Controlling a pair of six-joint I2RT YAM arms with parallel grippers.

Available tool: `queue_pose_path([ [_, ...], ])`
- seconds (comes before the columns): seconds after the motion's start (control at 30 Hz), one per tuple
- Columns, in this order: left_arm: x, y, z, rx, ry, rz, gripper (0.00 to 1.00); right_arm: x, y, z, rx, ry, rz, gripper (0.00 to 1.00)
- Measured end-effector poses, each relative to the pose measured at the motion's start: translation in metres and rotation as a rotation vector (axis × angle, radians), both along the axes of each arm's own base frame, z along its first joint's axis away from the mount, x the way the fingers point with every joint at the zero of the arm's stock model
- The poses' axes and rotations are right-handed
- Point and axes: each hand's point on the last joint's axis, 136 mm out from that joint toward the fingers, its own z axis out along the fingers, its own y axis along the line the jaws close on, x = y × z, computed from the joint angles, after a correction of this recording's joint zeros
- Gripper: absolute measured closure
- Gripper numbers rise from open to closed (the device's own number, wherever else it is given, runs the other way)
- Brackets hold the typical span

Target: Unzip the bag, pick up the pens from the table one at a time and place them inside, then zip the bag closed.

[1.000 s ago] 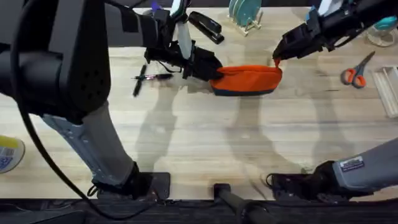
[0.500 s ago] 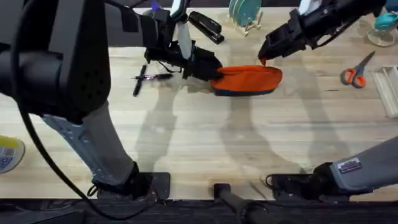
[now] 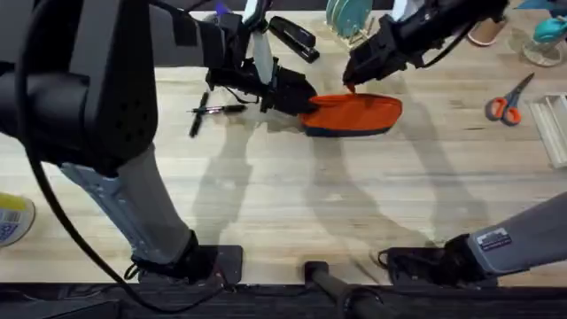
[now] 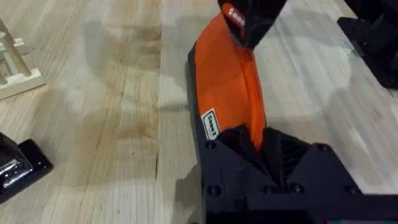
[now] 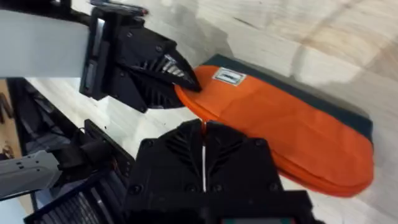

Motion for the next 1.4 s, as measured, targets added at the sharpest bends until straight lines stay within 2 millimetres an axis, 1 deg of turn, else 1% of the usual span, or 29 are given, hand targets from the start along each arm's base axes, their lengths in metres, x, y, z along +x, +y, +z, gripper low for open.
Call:
queue_pose_path([
  [0.33, 0.0, 0.0, 0.0, 0.0, 0.002, 0.001, 0.958, 0.003, 0.029, 0.004, 0.017, -0.036, 0.021, 0.97],
  [0.67, 0.0, 0.0, 0.0, 0.0, 0.002, 0.001, 0.958, 0.005, 0.044, 0.005, 0.021, -0.057, 0.026, 0.97],
  [0.93, 0.001, 0.0, 0.0, 0.0, -0.001, 0.001, 0.958, 0.008, 0.049, 0.007, 0.027, -0.066, 0.008, 0.97],
  [1.4, 0.0, 0.0, 0.0, 0.0, -0.001, 0.001, 0.958, 0.007, 0.051, 0.007, 0.029, -0.059, 0.004, 0.971],
])
